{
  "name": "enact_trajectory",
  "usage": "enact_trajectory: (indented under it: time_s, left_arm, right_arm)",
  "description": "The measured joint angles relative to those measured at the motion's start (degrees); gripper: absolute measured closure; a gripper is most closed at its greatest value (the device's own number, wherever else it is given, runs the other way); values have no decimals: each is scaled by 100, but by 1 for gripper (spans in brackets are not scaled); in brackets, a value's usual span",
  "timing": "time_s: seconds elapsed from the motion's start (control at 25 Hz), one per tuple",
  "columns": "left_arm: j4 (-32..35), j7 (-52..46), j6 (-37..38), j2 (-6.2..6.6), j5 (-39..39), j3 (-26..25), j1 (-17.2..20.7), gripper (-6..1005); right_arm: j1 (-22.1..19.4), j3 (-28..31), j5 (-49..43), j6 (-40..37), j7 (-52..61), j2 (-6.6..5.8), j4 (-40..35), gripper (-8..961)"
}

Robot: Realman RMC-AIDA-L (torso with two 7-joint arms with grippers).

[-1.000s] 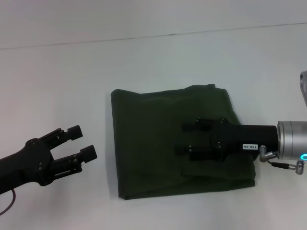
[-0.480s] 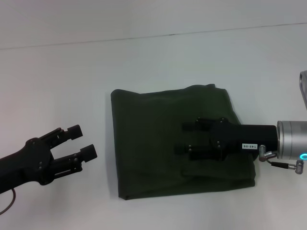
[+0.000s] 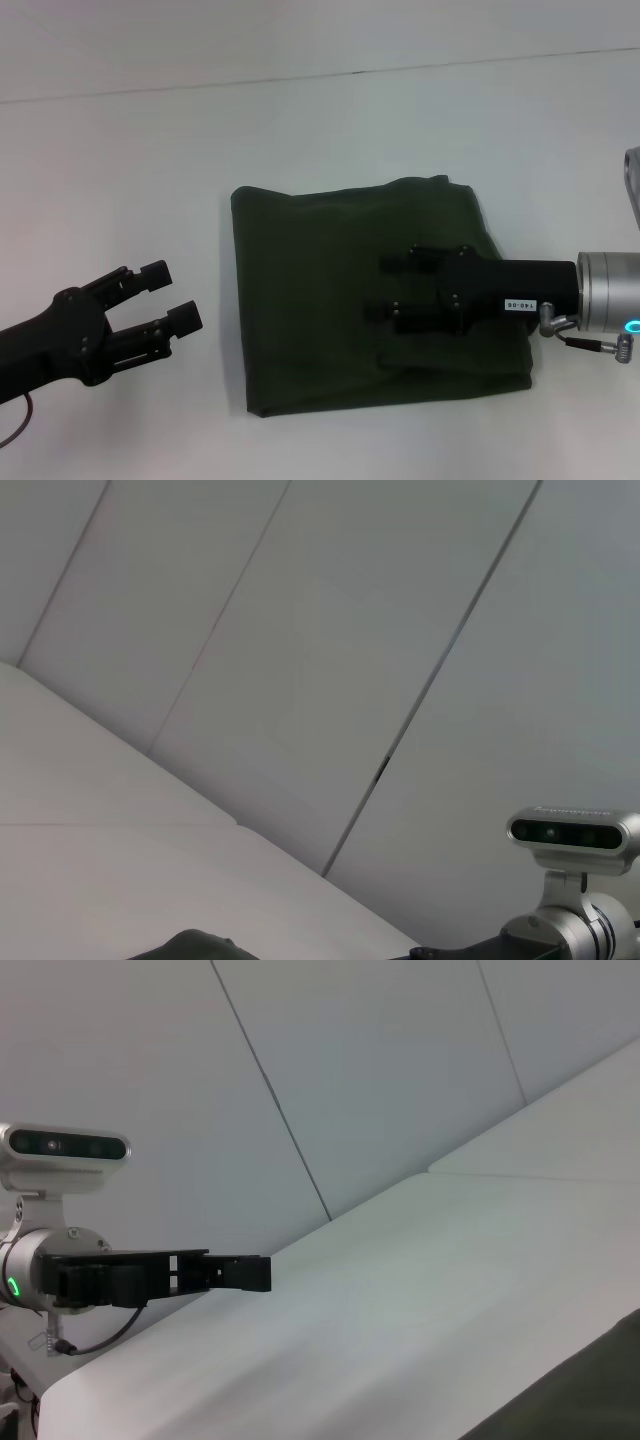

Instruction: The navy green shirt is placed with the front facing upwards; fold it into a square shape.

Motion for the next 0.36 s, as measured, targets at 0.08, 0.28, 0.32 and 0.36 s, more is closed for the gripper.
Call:
enact_trajectory:
  time_s: [0.08, 0.28, 0.32, 0.36]
  left_arm:
    - [0, 0, 0, 0, 0, 0, 0, 82]
    - [0, 0, 0, 0, 0, 0, 0, 82]
    - [0, 0, 0, 0, 0, 0, 0, 82]
    - [0, 0, 0, 0, 0, 0, 0, 82]
  right_arm:
    - [0, 0, 0, 0, 0, 0, 0, 53]
    - [0, 0, 0, 0, 0, 0, 5, 53]
    - [0, 0, 0, -1, 0, 0, 6, 53]
    - [0, 0, 0, -1, 0, 0, 6, 53]
